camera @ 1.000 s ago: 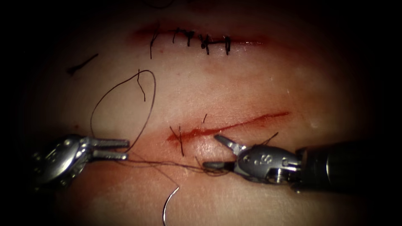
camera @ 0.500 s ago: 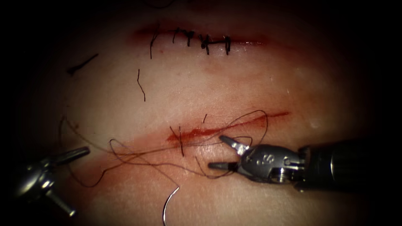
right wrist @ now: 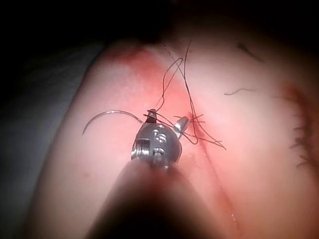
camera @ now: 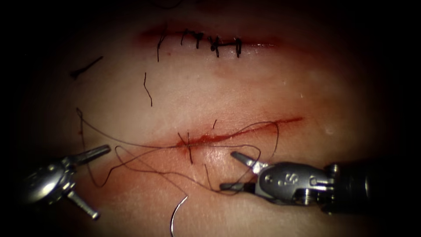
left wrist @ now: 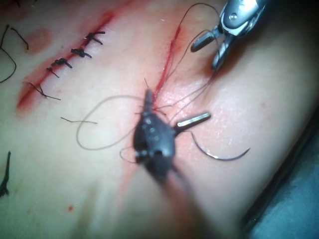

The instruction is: Wound Closure

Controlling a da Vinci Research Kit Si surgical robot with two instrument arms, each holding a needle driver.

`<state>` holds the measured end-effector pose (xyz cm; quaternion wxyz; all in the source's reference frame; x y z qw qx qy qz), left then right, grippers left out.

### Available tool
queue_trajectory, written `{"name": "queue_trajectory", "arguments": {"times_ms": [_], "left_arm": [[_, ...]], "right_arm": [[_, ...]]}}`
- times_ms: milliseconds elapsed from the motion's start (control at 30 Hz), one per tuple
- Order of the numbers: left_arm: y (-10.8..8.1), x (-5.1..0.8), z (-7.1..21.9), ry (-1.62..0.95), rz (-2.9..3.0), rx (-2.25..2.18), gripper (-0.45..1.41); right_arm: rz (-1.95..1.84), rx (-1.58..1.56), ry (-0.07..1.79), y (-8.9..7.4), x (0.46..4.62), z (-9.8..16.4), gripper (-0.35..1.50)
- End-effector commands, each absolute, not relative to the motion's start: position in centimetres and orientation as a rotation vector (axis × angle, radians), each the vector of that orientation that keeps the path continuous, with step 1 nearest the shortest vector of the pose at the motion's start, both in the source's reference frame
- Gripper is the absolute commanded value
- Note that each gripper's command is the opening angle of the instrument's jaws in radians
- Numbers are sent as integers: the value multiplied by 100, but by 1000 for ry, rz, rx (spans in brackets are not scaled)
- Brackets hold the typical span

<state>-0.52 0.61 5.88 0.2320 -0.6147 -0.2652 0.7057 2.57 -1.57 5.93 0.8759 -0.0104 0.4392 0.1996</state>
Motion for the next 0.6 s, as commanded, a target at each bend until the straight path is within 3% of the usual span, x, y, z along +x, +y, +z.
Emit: {"name": "queue_trajectory", "arguments": {"times_ms": [33, 333, 600], "left_arm": [[58, -60, 593, -735, 1934, -1690, 121], [59, -58, 585, -735, 1942, -1705, 120], [36, -22, 595, -718, 1974, -1710, 116]], "right_arm": [[405, 1, 900, -167, 258, 597, 130], [321, 101, 734, -172, 218, 606, 128], [239, 97, 475, -158, 150, 622, 126]]}}
